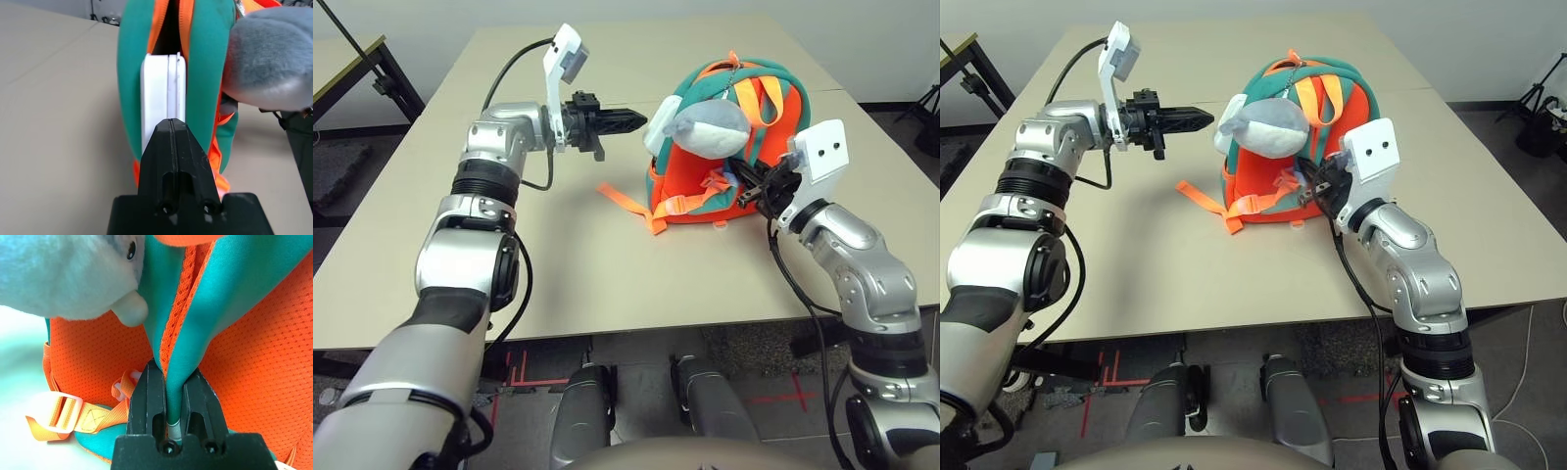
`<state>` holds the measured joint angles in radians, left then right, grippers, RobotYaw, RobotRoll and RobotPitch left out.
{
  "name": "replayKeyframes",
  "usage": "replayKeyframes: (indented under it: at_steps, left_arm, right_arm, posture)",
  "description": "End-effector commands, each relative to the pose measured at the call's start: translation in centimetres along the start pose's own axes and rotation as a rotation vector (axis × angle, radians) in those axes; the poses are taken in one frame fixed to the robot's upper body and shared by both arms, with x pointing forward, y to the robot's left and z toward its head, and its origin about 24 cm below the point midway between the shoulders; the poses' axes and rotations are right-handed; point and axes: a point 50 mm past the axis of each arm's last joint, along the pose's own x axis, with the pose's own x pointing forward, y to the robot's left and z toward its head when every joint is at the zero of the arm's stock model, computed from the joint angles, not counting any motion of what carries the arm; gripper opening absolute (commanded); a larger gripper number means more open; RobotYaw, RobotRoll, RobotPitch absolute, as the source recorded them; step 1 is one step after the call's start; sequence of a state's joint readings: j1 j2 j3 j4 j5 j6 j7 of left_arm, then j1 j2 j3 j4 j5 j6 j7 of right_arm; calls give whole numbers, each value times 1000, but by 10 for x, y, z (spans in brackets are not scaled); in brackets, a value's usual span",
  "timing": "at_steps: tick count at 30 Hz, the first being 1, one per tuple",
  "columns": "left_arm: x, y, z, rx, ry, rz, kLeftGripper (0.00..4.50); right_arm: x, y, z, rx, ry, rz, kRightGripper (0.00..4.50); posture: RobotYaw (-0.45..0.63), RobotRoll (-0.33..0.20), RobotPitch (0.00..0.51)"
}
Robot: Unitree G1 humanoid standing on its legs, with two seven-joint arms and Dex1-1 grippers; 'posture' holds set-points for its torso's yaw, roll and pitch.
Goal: Put the pencil case into the backpack and zip it.
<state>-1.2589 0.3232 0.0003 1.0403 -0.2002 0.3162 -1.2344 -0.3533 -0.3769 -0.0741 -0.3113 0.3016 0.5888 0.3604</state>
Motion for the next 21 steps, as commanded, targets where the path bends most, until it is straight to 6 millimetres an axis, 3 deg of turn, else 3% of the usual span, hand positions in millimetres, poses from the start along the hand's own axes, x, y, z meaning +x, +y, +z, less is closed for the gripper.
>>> replayKeyframes:
  at_steps: [1,12,16,21]
  left_arm:
    - [13,0,-4,7,27,24,0]
    - [53,-13,-16,-10,62,11,0]
    - [49,-11,-9,-10,23,10,0]
    - [24,-3,15,9,-64,18,0]
  right_arm:
    - [2,3,-5,1,20,5,93]
    - [1,3,-4,-7,18,-4,93]
    - [0,2,-3,-10,18,-6,93]
    - [0,3,-4,-6,18,-5,93]
  posture:
    - [-253,0,99]
    - [-274,0,93]
    - [-276,0,95]
    - [-268,0,98]
